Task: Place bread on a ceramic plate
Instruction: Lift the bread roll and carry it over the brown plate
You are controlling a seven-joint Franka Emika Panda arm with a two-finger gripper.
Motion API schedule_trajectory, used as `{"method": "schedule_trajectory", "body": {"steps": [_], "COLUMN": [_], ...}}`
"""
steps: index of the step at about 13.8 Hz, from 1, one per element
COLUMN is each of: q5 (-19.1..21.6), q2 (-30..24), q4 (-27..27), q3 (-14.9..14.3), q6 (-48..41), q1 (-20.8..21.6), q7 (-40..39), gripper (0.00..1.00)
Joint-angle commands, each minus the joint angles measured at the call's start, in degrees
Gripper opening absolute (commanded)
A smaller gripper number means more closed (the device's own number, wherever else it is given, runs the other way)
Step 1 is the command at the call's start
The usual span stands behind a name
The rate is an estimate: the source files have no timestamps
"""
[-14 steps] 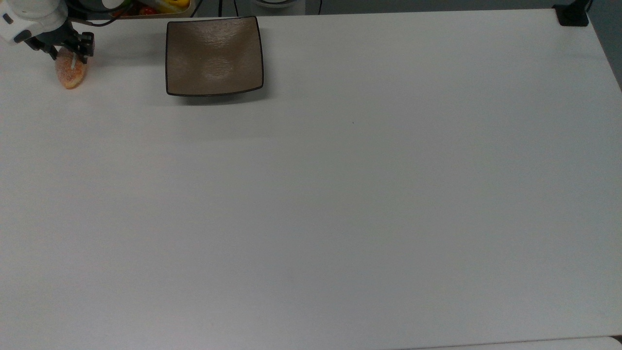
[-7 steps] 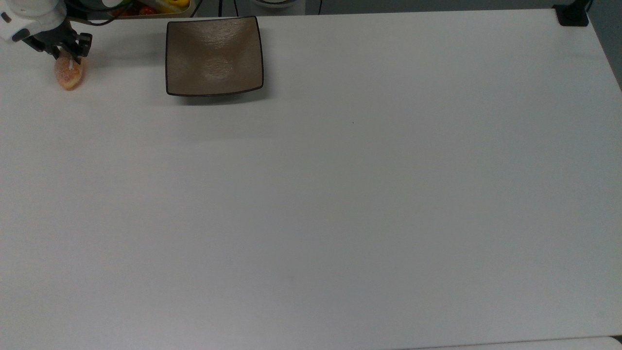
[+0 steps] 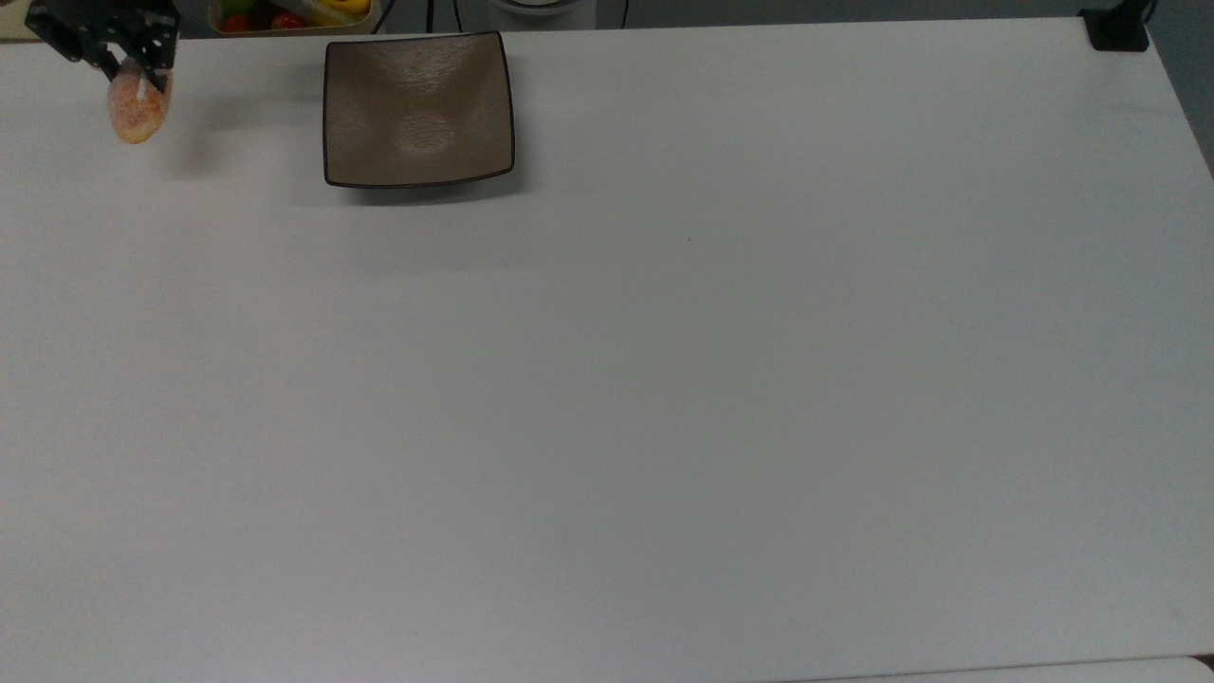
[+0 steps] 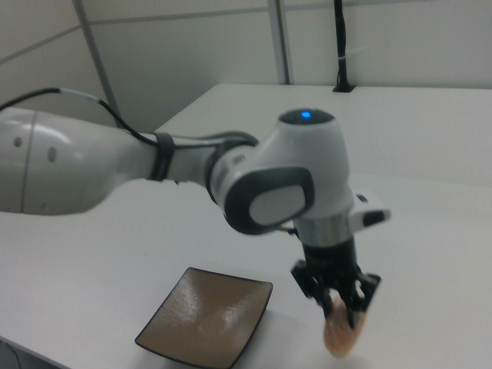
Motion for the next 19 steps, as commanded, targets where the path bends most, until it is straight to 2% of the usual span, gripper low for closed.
{"method": "schedule_trajectory", "body": {"steps": [1, 2, 4, 7, 9, 10, 11, 14, 18, 19], "q5": [2.35, 2.35, 2.35, 2.35, 2.35, 2.44, 2.35, 2.35, 2.35, 2.35], "q2": [-5.38, -5.74, -6.00, -7.05, -9.24, -11.34, -12.58, -13.03, -11.02, -8.92], "q4": [-0.22, -0.31, -0.57, -1.18, -3.54, -6.26, -8.81, -13.03, -14.63, -14.28], "q3": [5.44, 6.94, 11.95, 15.21, 18.36, 20.99, 22.06, 22.86, 22.87, 22.86], "q6": [-5.90, -6.61, -8.11, -10.83, -12.77, -13.47, -13.65, -13.56, -13.12, -12.78], "q1": [0.46, 0.37, -0.68, -1.03, -2.17, -3.48, -3.41, -1.92, 0.36, 1.94], "q7": [3.92, 5.77, 9.73, 12.29, 12.56, 12.56, 12.56, 12.56, 12.65, 13.95], "gripper": [0.42, 0.42, 0.42, 0.44, 0.44, 0.44, 0.44, 0.44, 0.47, 0.66]}}
